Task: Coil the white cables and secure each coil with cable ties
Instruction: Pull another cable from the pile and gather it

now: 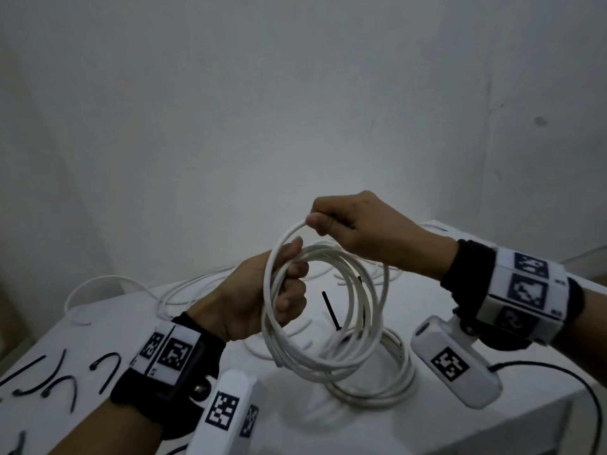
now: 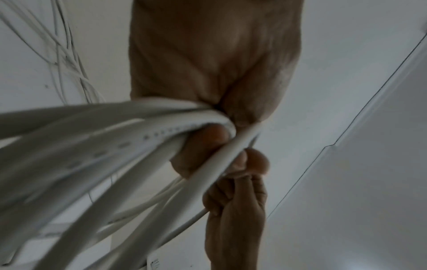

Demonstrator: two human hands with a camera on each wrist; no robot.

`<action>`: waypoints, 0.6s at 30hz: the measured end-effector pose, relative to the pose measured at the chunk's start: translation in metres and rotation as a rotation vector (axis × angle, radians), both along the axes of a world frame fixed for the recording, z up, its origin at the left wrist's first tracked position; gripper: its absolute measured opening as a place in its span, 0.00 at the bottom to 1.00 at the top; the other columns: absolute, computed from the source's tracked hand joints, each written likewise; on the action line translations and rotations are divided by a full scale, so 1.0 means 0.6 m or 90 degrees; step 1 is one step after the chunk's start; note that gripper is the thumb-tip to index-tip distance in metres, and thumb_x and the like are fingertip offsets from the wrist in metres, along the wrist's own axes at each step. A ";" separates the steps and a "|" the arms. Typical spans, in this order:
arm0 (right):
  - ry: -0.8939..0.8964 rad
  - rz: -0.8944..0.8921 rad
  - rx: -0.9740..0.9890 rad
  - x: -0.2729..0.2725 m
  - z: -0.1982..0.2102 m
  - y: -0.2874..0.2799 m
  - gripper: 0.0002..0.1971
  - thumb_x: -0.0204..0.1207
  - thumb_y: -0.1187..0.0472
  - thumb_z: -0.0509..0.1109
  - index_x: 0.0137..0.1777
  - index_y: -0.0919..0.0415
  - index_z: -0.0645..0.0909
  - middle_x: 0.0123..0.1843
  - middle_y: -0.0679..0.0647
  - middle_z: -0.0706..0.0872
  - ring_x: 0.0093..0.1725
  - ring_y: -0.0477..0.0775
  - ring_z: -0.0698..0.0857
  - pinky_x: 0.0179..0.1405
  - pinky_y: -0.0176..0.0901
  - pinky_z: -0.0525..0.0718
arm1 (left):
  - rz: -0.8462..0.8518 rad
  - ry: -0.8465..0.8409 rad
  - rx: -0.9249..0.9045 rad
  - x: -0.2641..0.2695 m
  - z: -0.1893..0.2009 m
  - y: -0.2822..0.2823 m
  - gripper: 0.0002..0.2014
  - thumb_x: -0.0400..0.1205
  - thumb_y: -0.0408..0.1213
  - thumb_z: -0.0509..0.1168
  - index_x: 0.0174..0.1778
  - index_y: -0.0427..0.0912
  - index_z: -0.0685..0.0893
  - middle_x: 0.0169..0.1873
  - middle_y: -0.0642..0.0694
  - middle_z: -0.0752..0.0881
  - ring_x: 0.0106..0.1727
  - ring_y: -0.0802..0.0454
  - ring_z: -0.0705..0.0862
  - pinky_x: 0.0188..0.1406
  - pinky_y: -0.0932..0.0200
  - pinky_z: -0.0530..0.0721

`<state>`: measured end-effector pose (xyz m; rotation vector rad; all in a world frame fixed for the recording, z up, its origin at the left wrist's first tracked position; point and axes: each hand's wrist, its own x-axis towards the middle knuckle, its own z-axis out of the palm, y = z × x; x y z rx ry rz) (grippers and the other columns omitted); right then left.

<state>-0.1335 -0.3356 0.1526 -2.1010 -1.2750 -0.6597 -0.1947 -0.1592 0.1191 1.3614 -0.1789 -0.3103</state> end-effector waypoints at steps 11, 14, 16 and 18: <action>0.152 -0.060 0.028 0.020 -0.048 -0.010 0.20 0.81 0.48 0.64 0.34 0.62 0.79 0.23 0.50 0.73 0.25 0.46 0.70 0.27 0.36 0.66 | -0.083 0.038 -0.093 0.004 0.002 0.014 0.23 0.69 0.52 0.76 0.26 0.41 0.71 0.07 0.48 0.66 0.10 0.53 0.66 0.09 0.65 0.62; 0.272 -0.005 0.080 0.025 -0.055 -0.006 0.24 0.82 0.47 0.61 0.31 0.67 0.73 0.24 0.50 0.67 0.24 0.44 0.65 0.26 0.37 0.64 | -0.109 0.016 -0.107 0.002 0.003 0.021 0.20 0.64 0.34 0.79 0.26 0.43 0.69 0.07 0.49 0.67 0.11 0.54 0.68 0.11 0.63 0.58; 0.420 0.092 0.141 0.026 -0.067 -0.002 0.25 0.83 0.46 0.57 0.37 0.69 0.76 0.27 0.51 0.70 0.27 0.48 0.68 0.29 0.41 0.67 | -0.110 0.011 -0.120 0.004 0.003 0.027 0.22 0.65 0.30 0.77 0.27 0.44 0.65 0.07 0.49 0.67 0.12 0.54 0.68 0.12 0.63 0.58; 0.503 0.146 0.183 0.022 -0.080 0.004 0.25 0.85 0.47 0.52 0.43 0.67 0.80 0.30 0.47 0.78 0.31 0.44 0.75 0.32 0.36 0.74 | -0.124 0.017 -0.139 0.004 0.005 0.033 0.21 0.67 0.29 0.75 0.27 0.44 0.65 0.08 0.50 0.66 0.12 0.54 0.70 0.13 0.63 0.57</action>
